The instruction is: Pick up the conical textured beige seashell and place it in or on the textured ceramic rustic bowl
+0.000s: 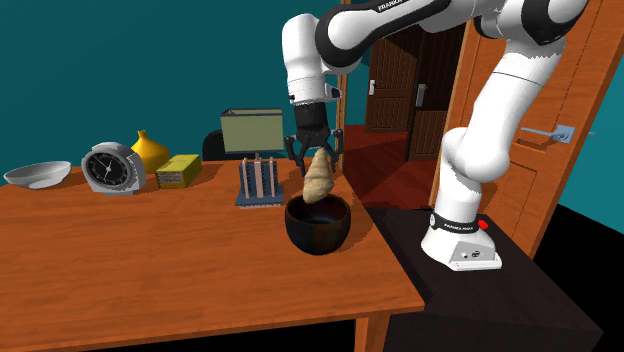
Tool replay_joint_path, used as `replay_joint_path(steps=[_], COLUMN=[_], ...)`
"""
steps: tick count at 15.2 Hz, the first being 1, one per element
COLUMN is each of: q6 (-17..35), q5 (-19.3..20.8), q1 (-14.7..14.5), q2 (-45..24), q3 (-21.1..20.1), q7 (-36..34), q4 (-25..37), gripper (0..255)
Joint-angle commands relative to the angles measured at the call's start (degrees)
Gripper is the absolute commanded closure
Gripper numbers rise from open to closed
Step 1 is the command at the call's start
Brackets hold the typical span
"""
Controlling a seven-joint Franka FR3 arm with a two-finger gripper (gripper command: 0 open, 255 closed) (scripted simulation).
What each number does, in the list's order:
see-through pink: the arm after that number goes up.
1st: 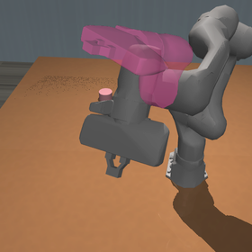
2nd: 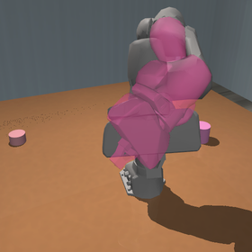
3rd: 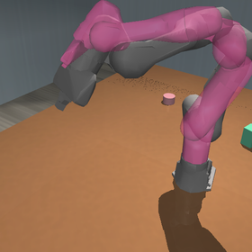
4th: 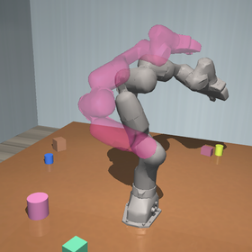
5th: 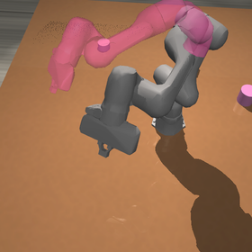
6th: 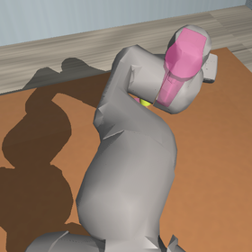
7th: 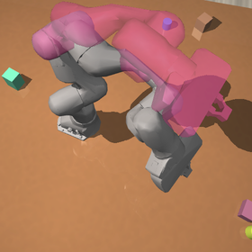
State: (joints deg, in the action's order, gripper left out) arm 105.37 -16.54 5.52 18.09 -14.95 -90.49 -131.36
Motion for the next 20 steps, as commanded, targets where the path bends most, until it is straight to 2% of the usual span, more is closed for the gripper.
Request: replay_joint_path(steps=[1, 9, 16, 17, 20], q6=[1.60, 7.83, 7.83, 7.82, 7.83], q5=[-0.11, -0.51, -0.51, -0.51, -0.51], q1=[-0.02, -0.17, -0.18, -0.18, -0.18], q2=[-0.34, -2.58, -2.58, -2.58, -2.58], q3=[-0.11, -0.74, -0.73, -0.74, -0.74], q7=[0.31, 1.21, 1.21, 1.21, 1.20], q4=[-1.25, -5.30, -5.30, -5.30, -5.30], gripper=[255, 255, 255, 0, 0])
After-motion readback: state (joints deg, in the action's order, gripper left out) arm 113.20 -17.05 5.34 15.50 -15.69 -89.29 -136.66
